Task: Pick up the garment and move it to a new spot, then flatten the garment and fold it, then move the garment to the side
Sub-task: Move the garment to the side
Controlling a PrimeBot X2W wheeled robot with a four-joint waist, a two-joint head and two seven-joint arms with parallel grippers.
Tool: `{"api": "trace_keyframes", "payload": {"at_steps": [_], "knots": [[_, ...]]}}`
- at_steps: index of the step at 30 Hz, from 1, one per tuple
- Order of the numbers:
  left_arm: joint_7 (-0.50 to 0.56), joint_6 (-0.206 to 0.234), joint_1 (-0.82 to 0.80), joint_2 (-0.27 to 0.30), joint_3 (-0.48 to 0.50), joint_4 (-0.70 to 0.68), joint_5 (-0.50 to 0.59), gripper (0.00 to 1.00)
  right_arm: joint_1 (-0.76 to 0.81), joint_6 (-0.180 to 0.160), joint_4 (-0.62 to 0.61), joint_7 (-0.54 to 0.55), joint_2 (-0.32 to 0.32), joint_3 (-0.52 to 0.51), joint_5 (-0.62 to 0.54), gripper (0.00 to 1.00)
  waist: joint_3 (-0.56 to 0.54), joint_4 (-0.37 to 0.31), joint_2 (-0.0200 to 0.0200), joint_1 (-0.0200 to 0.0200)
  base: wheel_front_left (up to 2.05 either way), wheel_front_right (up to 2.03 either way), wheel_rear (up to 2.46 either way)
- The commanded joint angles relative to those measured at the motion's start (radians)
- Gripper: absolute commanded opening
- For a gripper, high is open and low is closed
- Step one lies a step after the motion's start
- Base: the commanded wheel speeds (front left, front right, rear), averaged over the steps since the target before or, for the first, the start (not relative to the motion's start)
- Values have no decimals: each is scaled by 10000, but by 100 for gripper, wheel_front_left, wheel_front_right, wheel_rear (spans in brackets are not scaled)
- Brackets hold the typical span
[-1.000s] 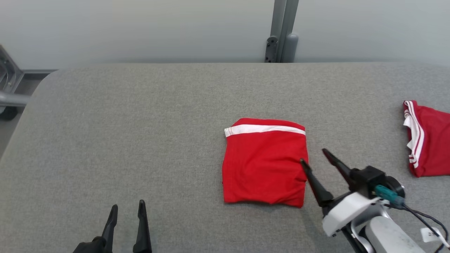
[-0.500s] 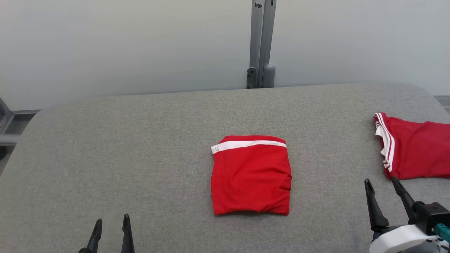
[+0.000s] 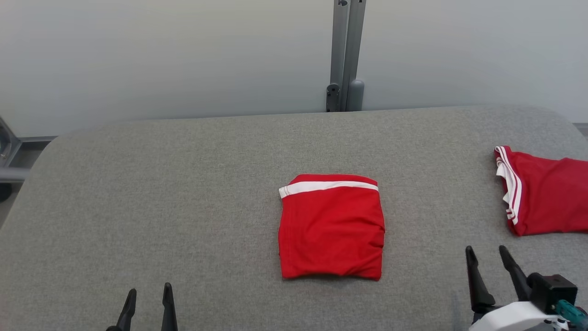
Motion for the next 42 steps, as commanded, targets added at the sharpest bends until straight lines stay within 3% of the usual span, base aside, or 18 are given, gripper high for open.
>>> {"api": "trace_keyframes", "payload": {"at_steps": [1,4,9,12,16,21,33,34,35,36,37,42], "knots": [[-25,50,-36,24,-27,-62,-83,100,-256,0,171,-17,-96,227,264,100,78,38,0,0,0,0,0],[-25,93,-77,24,-54,-132,-69,100,-878,1,137,966,-327,797,1281,100,206,60,0,0,0,0,0],[-25,139,-258,24,-211,-219,-118,100,-2193,1,-495,3843,-603,1048,2921,100,610,174,0,0,0,0,0],[-25,157,-516,23,-407,-276,-182,100,-3039,1,-433,5594,-521,918,3268,100,1019,353,0,0,0,0,0],[-25,255,-809,26,-679,-190,-383,100,-3743,0,79,7097,-393,1205,3147,100,1477,706,0,0,0,0,0],[-25,390,-1192,24,-1047,-179,-549,100,-4239,1,1096,7779,-152,1294,2800,100,1886,1161,0,0,0,0,0],[-25,467,-1343,24,-996,-223,-437,100,-4898,0,3331,7452,490,1078,2697,100,2151,1343,0,0,0,0,0],[-25,454,-1356,24,-1003,-229,-433,100,-4942,-8,3472,7453,515,1088,2723,90,2162,1308,0,0,0,0,0],[-25,443,-1372,23,-1019,-229,-430,100,-4989,-9,3606,7415,534,1039,2780,49,2176,1269,0,0,0,0,0],[-25,447,-1395,24,-1035,-230,-435,100,-5059,-8,3710,7389,545,1047,2823,32,2195,1232,0,0,0,0,0],[-25,431,-1419,24,-1062,-225,-444,100,-5129,-8,3780,7281,558,1017,2887,0,2207,1204,0,0,0,0,0],[-25,480,-1431,24,-1060,-232,-477,100,-5459,-8,3809,7019,449,1150,3215,0,2228,984,0,0,0,0,0]]}}
